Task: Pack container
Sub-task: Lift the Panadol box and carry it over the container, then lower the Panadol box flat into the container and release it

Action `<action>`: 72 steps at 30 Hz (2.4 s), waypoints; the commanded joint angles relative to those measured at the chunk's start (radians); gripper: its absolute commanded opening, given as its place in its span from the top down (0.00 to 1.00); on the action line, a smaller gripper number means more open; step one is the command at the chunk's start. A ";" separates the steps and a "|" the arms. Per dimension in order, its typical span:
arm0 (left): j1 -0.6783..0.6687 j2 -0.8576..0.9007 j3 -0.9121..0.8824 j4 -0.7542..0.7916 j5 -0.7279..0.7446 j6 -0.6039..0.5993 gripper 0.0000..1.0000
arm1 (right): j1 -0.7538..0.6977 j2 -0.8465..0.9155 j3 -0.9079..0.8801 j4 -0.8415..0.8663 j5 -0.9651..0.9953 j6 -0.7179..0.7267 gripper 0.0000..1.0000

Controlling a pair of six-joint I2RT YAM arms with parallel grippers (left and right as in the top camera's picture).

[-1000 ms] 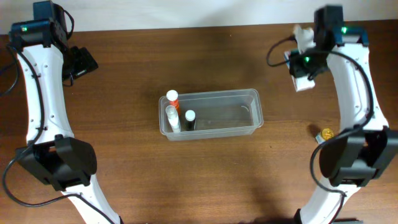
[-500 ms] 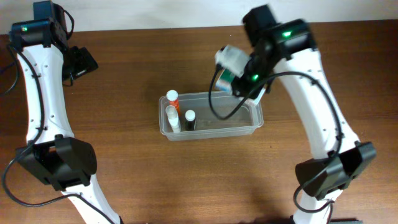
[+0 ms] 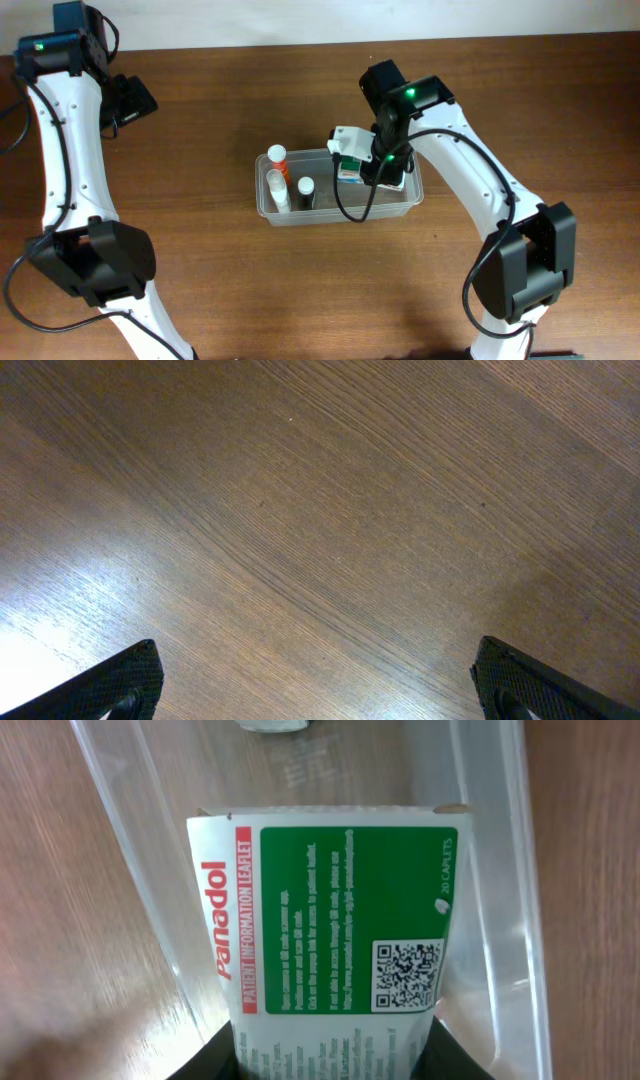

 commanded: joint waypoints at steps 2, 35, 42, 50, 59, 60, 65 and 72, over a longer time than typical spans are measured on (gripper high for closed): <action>0.002 0.002 0.013 -0.001 -0.011 0.005 0.01 | 0.003 -0.014 -0.037 0.020 0.005 -0.114 0.66; 0.002 0.002 0.013 0.000 -0.011 0.005 0.01 | -0.070 0.142 -0.053 0.107 -0.018 -0.210 0.57; 0.002 0.002 0.013 -0.001 -0.011 0.005 0.01 | -0.069 0.142 -0.053 0.091 -0.018 -0.209 0.30; 0.002 0.002 0.013 0.000 -0.011 0.005 0.01 | -0.069 0.121 -0.048 0.092 -0.018 -0.099 0.23; 0.002 0.002 0.013 0.000 -0.011 0.005 0.01 | -0.069 0.048 -0.011 0.093 -0.079 0.291 0.85; 0.002 0.002 0.013 0.000 -0.011 0.005 0.01 | -0.069 0.048 -0.011 0.097 -0.091 0.359 0.96; 0.002 0.002 0.013 0.000 -0.011 0.005 0.01 | -0.069 0.053 -0.015 0.118 -0.096 0.724 0.96; 0.002 0.002 0.013 0.000 -0.011 0.005 0.00 | -0.068 0.061 -0.063 0.216 -0.094 1.096 0.96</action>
